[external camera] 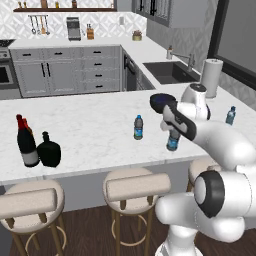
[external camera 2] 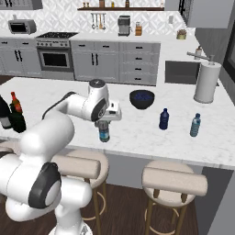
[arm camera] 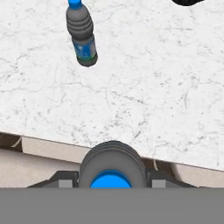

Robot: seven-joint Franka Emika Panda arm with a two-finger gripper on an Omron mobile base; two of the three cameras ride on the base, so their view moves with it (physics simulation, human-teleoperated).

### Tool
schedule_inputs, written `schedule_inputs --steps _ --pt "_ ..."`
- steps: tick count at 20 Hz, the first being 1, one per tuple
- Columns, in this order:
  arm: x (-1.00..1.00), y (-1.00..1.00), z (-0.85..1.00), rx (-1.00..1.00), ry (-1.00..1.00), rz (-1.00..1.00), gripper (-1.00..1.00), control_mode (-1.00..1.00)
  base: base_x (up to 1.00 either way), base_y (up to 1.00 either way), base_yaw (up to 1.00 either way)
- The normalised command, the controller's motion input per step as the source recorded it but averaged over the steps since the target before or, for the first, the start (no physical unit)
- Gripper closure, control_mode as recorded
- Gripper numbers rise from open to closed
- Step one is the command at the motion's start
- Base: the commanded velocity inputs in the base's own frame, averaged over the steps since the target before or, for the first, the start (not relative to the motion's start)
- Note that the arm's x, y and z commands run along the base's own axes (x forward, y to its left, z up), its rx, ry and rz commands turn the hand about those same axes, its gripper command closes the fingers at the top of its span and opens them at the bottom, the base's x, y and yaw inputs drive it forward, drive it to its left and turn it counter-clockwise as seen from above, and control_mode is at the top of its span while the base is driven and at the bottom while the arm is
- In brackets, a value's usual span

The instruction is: Move the plastic bottles in the middle to the plastics group, and the glass bottles in the middle to the glass group.

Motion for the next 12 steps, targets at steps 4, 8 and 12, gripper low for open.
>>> schedule_inputs --steps 4,8,12 --pt "0.27 -0.78 0.13 -0.1 0.0 0.0 1.0 -1.0 0.0 0.0 0.0" --pt "0.25 -0.82 0.1 -0.09 0.0 0.0 1.0 -1.0 0.0 0.0 0.0" --pt "0.28 -0.86 0.02 -0.05 0.0 0.0 1.0 -1.0 0.0 0.0 0.0"
